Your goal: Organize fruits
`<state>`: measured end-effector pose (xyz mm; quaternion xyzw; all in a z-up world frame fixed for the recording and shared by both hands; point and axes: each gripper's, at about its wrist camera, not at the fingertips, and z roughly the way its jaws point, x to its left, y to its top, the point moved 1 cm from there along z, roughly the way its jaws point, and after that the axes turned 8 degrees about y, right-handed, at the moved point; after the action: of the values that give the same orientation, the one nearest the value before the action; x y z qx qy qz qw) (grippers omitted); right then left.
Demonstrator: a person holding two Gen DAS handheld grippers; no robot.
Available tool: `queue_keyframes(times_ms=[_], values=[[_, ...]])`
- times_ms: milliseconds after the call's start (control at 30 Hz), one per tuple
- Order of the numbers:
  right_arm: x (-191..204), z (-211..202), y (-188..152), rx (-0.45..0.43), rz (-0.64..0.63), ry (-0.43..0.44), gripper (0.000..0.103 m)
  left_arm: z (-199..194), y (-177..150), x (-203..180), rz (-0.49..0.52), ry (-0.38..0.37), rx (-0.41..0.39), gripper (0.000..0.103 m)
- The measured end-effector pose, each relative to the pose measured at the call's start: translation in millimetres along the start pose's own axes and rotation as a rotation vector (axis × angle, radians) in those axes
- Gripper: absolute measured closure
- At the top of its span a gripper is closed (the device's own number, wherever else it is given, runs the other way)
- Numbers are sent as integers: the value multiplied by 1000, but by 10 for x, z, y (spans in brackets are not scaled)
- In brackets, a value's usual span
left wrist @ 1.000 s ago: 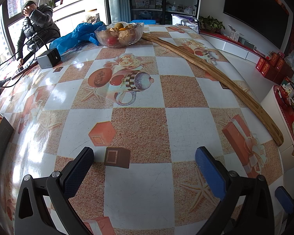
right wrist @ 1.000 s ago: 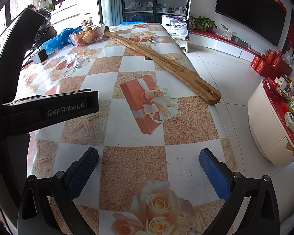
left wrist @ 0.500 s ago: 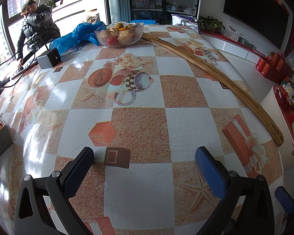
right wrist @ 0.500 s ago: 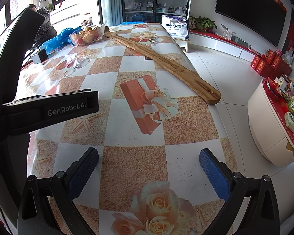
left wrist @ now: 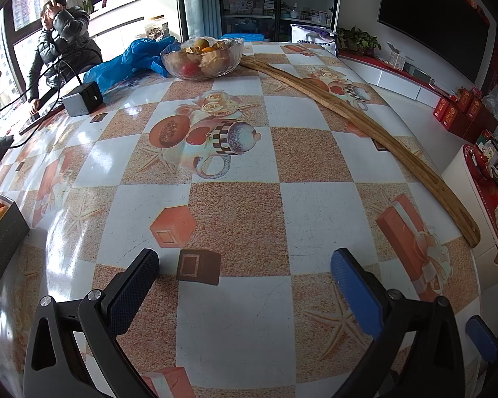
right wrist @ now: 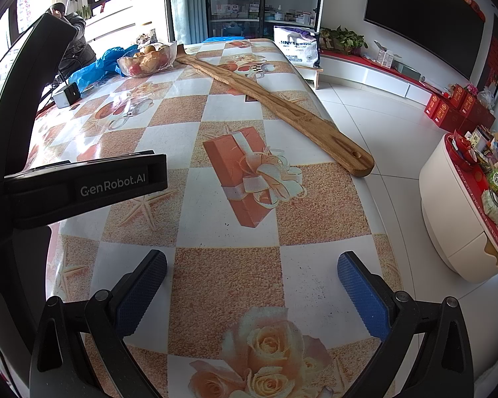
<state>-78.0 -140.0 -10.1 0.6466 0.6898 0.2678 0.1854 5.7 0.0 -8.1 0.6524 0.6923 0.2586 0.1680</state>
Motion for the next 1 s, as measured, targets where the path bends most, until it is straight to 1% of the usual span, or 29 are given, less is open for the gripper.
queue_keyframes(times_ms=[267, 500, 700, 1000], values=[[9, 23, 10, 1, 1, -6, 0, 1, 1, 1, 0, 0, 0, 0], [91, -61, -33, 13, 58, -44, 0, 0, 0, 0, 0, 0, 0, 0], [184, -39, -34, 7, 77, -53, 0, 0, 1, 1, 0, 0, 0, 0], [198, -22, -36, -1, 83, -57, 0, 0, 1, 1, 0, 0, 0, 0]])
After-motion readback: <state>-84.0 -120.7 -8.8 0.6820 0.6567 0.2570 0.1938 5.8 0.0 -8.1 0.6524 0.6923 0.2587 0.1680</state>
